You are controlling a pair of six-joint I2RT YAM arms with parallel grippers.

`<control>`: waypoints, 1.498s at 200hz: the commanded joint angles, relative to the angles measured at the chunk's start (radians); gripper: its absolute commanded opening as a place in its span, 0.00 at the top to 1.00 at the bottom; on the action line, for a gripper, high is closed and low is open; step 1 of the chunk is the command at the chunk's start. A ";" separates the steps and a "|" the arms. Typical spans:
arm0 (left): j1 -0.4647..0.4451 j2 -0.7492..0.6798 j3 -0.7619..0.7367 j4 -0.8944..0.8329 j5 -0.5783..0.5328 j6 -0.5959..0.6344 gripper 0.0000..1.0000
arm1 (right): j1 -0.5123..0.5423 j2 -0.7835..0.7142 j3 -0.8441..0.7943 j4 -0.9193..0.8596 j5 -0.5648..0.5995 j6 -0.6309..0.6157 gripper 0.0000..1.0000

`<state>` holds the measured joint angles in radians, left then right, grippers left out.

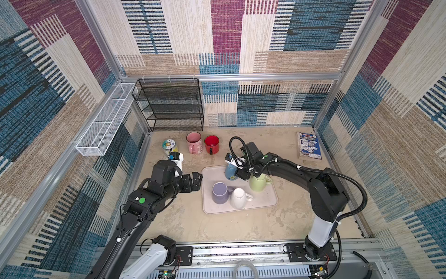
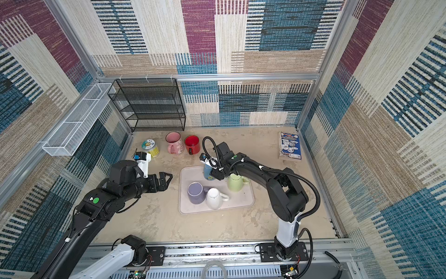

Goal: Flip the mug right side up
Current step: 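Lower the right gripper onto the upside-down blue floral mug base and grasp it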

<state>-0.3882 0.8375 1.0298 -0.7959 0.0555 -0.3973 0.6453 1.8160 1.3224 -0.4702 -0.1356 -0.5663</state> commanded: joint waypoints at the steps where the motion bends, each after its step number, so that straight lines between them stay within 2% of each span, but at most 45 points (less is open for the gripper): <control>1: 0.002 -0.002 0.002 0.015 0.008 0.015 0.00 | 0.007 -0.010 0.002 -0.037 -0.043 0.025 0.36; 64: 0.007 0.003 0.001 0.018 0.030 0.021 0.00 | 0.011 0.007 0.025 -0.068 -0.021 0.031 0.38; 98: 0.011 0.013 -0.002 0.015 0.041 0.020 0.00 | 0.011 0.044 0.043 -0.085 -0.038 0.035 0.46; 139: 0.011 0.029 -0.002 0.017 0.046 0.017 0.00 | 0.011 0.078 0.052 -0.081 -0.038 0.033 0.47; 188: 0.014 0.039 -0.004 0.016 0.050 0.014 0.00 | 0.011 0.109 0.083 -0.080 -0.039 0.034 0.56; 261: 0.017 0.067 0.003 0.021 0.066 0.014 0.00 | 0.011 0.130 0.130 -0.099 -0.051 0.041 0.60; 299: 0.019 0.079 0.006 0.023 0.073 0.020 0.00 | 0.011 0.147 0.137 -0.109 -0.058 0.048 0.67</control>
<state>-0.3725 0.9073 1.0286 -0.7959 0.1108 -0.3946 0.6544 1.9518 1.4536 -0.5755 -0.1802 -0.5304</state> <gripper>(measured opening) 0.998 0.359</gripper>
